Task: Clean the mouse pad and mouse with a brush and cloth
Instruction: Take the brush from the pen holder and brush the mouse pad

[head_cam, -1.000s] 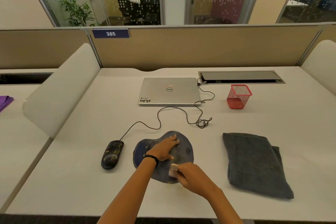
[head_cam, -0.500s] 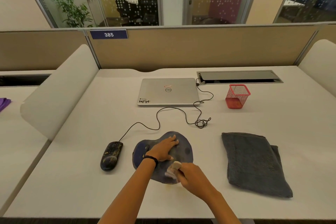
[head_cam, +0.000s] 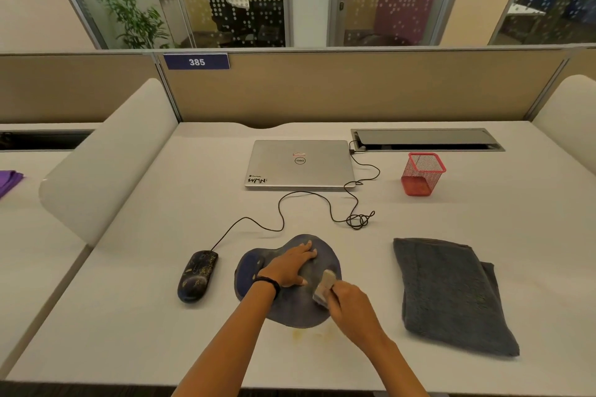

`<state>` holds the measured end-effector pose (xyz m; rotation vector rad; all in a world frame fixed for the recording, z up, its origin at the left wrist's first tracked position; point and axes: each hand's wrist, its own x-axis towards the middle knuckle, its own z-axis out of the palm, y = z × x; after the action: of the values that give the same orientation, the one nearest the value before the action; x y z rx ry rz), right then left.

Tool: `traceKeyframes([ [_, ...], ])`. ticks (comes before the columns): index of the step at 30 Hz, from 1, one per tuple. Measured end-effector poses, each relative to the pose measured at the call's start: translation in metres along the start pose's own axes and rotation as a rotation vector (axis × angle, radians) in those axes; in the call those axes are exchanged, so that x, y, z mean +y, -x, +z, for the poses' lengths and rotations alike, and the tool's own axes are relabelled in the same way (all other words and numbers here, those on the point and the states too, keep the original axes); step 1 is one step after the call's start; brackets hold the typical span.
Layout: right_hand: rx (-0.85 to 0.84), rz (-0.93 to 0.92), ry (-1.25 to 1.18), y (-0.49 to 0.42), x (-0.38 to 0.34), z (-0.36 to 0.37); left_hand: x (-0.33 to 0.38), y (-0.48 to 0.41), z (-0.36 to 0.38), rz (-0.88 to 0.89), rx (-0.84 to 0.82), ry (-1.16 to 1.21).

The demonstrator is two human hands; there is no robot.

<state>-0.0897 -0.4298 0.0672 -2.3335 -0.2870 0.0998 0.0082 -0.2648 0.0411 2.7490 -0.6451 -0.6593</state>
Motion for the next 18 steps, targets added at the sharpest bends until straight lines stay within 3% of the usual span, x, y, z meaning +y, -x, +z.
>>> traceKeyframes([
  [2,-0.178,-0.007,-0.024,-0.001,-0.001,0.000,0.000,0.000,0.000,-0.003,-0.001,-0.001],
  [3,-0.182,-0.008,-0.059,-0.003,-0.001,-0.001,0.000,0.000,0.000,-0.002,-0.002,-0.007],
  [8,0.133,0.141,-0.156,-0.022,0.012,-0.012,-0.001,-0.001,-0.001,0.003,-0.005,-0.021],
  [13,-0.144,0.104,-0.160,-0.020,0.008,-0.003,-0.001,-0.001,0.000,-0.002,0.006,-0.011],
  [18,0.190,0.209,-0.269,-0.035,0.015,-0.009,-0.002,-0.002,0.000,-0.001,0.005,-0.015],
])
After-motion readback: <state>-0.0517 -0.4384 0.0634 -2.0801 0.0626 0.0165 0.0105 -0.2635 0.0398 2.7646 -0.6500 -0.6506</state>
